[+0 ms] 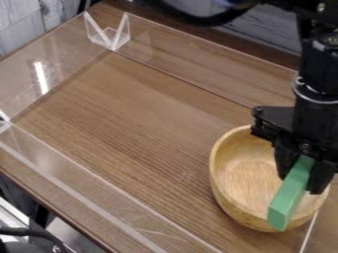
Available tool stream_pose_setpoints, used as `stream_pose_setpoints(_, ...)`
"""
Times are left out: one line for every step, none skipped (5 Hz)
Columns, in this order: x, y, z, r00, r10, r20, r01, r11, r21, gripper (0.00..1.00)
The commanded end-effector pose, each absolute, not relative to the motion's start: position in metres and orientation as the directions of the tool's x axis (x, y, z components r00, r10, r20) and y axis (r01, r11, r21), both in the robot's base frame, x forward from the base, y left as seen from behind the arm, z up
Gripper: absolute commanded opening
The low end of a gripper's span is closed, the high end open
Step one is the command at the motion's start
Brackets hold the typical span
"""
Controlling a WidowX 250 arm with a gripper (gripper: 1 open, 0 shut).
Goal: Put the green block in the brown bowl
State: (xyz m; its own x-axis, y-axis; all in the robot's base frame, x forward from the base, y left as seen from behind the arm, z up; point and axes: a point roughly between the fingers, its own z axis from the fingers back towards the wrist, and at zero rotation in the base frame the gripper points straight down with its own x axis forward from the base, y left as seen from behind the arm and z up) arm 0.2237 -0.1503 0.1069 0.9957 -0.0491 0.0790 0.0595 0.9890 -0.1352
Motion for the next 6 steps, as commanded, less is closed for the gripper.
stream_pose_setpoints(0.2297, -0.1493, 0.1254, 0.99, -0.037, 0.133, 0.059, 0.985, -0.165, 0.0)
stream_pose_setpoints(0.2302, -0.148, 0.1258, 0.991, -0.034, 0.132, 0.056, 0.985, -0.166, 0.0)
stream_pose_setpoints(0.2306, -0.147, 0.1259, 0.991, -0.031, 0.131, 0.053, 0.985, -0.167, 0.0)
stream_pose_setpoints(0.2311, -0.1461, 0.126, 0.991, -0.028, 0.13, 0.05, 0.985, -0.168, 0.0)
stream_pose_setpoints(0.2317, -0.1453, 0.1261, 0.991, -0.025, 0.129, 0.047, 0.985, -0.169, 0.0)
stream_pose_setpoints(0.2323, -0.1448, 0.1257, 0.992, -0.022, 0.128, 0.043, 0.984, -0.17, 0.0)
